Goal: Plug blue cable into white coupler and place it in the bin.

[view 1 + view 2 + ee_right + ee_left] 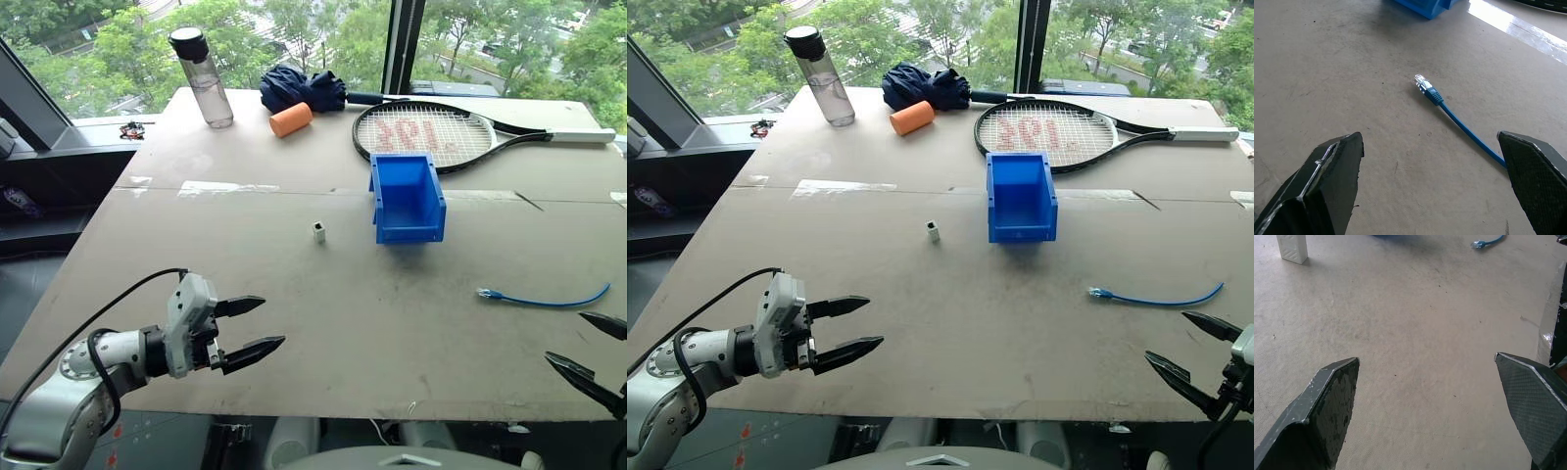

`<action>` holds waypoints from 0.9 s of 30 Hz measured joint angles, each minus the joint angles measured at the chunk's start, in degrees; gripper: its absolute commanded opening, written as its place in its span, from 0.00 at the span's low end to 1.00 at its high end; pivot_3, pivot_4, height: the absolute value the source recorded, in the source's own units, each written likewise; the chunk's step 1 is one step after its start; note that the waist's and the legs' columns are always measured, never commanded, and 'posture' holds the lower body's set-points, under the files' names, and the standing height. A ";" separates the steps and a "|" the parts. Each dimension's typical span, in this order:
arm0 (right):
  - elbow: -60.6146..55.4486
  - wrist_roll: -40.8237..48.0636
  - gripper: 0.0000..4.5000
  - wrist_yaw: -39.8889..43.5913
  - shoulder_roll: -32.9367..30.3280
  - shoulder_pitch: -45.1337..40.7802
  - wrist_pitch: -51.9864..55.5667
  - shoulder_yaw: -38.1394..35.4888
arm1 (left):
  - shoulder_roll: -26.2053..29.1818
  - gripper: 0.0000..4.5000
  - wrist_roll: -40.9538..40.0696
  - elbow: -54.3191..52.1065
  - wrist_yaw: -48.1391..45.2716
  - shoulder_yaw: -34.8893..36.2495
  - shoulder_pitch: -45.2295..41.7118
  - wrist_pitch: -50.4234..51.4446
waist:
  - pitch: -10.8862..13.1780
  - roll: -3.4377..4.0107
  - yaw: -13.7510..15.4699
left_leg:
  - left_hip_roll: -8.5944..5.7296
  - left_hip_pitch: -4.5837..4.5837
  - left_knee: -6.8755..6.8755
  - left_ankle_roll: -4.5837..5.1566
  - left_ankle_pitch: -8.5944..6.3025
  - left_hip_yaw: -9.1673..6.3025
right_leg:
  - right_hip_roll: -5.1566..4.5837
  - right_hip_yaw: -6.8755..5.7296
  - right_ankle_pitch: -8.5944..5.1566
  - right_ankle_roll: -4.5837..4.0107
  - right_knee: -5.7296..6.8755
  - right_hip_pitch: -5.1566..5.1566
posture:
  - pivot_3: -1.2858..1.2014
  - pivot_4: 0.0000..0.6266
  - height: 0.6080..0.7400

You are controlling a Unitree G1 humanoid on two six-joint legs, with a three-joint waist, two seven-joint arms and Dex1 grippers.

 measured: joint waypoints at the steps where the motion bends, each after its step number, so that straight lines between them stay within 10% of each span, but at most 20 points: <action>1: 0.00 0.00 1.00 0.00 0.00 0.00 0.00 0.00 | 0.00 1.00 0.00 0.00 0.00 0.00 0.00 0.00 | 0.00 0.00 0.00 | 0.00 0.00 0.00 0.00 0.00 0.00 | 0.00 0.00 0.00 0.00 0.00 0.00 | 0.52 0.24 1.00; 16: 3.21 -4.49 1.00 -3.81 -22.78 -40.04 32.34 32.63 | -1.51 1.00 1.54 -6.21 -0.54 -11.07 -8.63 -1.75 | 0.01 -0.08 0.93 | -0.23 -0.08 0.08 0.28 -0.15 -0.03 | 0.13 -0.01 0.16 -0.19 0.00 -0.02 | 0.52 0.24 1.00; 27: 20.10 -13.22 0.02 2.88 -23.01 -47.73 22.33 43.99 | -2.40 1.00 4.52 -6.44 -0.07 -11.56 -4.33 -5.78 | -0.05 -0.14 0.89 | -0.22 -0.02 0.32 0.29 -0.16 0.15 | 0.10 0.12 0.15 -0.18 0.06 0.04 | 0.52 0.24 1.00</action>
